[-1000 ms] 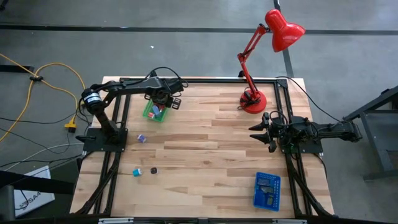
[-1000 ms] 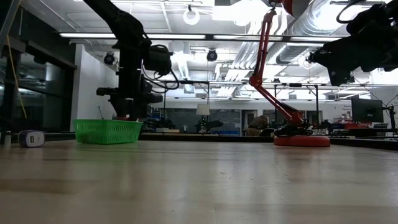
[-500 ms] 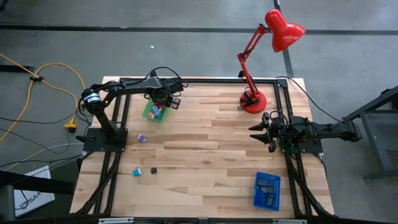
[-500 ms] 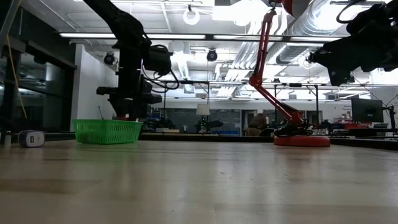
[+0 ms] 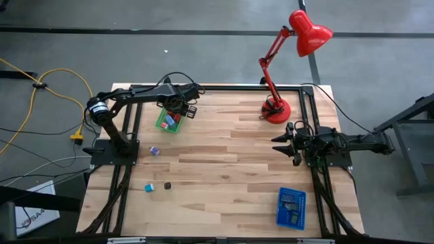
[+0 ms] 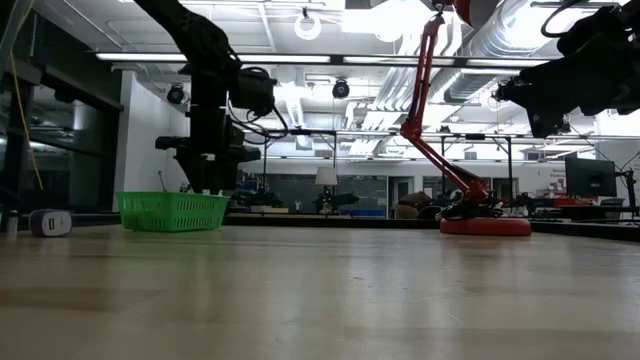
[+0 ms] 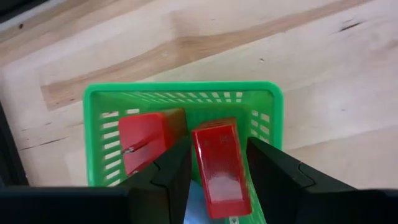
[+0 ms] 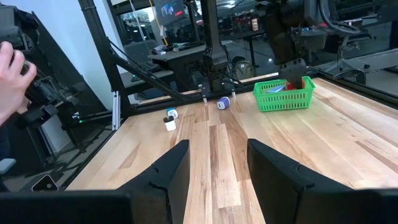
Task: Pick & Place Office items
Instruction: Put the white charger adapter into the green bin
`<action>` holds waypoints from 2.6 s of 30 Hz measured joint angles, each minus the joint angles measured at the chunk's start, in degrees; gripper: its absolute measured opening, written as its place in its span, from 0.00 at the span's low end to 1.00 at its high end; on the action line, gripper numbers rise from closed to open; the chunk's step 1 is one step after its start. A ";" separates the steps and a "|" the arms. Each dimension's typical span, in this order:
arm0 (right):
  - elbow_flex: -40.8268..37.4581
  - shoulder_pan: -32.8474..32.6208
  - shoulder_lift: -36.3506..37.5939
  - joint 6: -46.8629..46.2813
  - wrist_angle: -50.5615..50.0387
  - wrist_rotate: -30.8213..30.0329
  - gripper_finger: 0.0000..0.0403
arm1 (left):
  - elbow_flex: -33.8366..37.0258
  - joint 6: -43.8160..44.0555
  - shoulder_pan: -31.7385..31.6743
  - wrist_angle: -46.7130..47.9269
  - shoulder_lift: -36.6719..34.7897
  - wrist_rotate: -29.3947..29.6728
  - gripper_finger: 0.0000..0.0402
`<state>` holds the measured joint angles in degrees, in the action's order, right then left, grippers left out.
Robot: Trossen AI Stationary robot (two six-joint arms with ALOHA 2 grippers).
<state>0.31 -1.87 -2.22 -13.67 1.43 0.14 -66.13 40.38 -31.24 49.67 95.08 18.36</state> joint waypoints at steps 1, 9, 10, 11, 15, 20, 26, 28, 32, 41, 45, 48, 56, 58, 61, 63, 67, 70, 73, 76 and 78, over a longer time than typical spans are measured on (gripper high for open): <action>-0.02 -0.02 0.00 0.00 0.00 0.00 0.36 | 0.00 0.00 0.00 0.04 -0.60 0.01 0.36; -0.02 0.00 0.02 -0.02 0.04 0.00 0.36 | 0.00 0.02 0.92 0.63 -7.24 0.08 0.36; -0.02 0.00 0.00 0.00 0.04 0.00 0.36 | 0.00 0.02 1.35 1.14 -8.09 0.08 0.36; -0.01 -0.01 0.02 -0.01 0.04 0.00 0.36 | 0.00 -0.02 1.88 1.93 -8.84 0.08 0.36; 0.00 0.00 0.00 -0.01 0.04 0.01 0.36 | 0.00 -2.42 5.19 5.92 -11.13 0.08 0.36; 0.00 0.00 0.00 -0.02 0.07 0.00 0.36 | -0.02 -3.04 12.74 8.71 -11.83 -1.72 0.36; 0.00 -0.01 0.00 -0.02 0.08 0.01 0.36 | -0.02 -2.97 22.57 8.81 -11.81 -7.56 0.36; -0.02 -0.02 0.00 0.00 0.09 0.00 0.36 | -0.02 -2.89 25.78 8.83 -11.81 -8.36 0.36; -0.01 -0.02 0.00 0.00 0.07 0.02 0.36 | -0.02 -2.89 32.22 8.90 -11.80 -8.62 0.36; -0.01 -0.02 0.00 -0.02 0.07 0.02 0.36 | -0.02 -2.04 45.73 10.33 -11.16 -8.60 0.36; 0.00 0.00 0.02 -0.01 0.07 0.00 0.36 | -0.04 1.12 50.78 10.09 -10.67 -8.58 0.36; -0.02 0.00 0.00 -0.02 0.07 0.02 0.36 | -0.07 2.94 54.29 10.05 -10.09 -8.58 0.36; -0.01 0.00 0.01 -0.01 0.04 0.01 0.36 | -0.04 1.92 63.12 9.73 -8.09 -8.62 0.36; -0.02 0.00 0.02 0.00 0.04 0.00 0.36 | -0.01 3.69 64.09 9.49 -7.92 -9.12 0.37; 0.00 -0.02 0.00 -0.01 -0.09 0.06 0.36 | -0.02 5.97 64.48 9.41 -7.60 -10.00 0.41; -0.01 0.00 0.01 -0.01 -0.18 0.04 0.36 | -0.02 6.04 65.06 9.40 -7.09 -10.41 0.46; 0.00 -0.01 0.02 -0.02 -0.20 0.08 0.36 | -0.02 6.16 66.22 9.27 -5.76 -11.20 0.54; 0.00 -0.02 0.00 0.00 -0.20 0.07 0.36 | -0.02 6.16 67.43 9.26 -4.59 -11.23 0.57; 0.00 -0.01 0.00 -0.02 -0.22 0.07 0.36 | -0.02 6.16 68.60 9.18 -3.36 -11.23 0.58; -0.02 -0.01 0.00 -0.02 -0.22 0.06 0.36 | -0.02 6.16 69.41 8.81 -2.58 -11.16 0.58; 0.00 0.00 0.01 -0.02 -0.24 0.06 0.36 | -0.02 6.15 69.59 8.83 -2.12 -11.12 0.58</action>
<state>0.31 -1.87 -2.21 -13.69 1.19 0.20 -66.15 46.53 38.35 58.50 92.96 7.24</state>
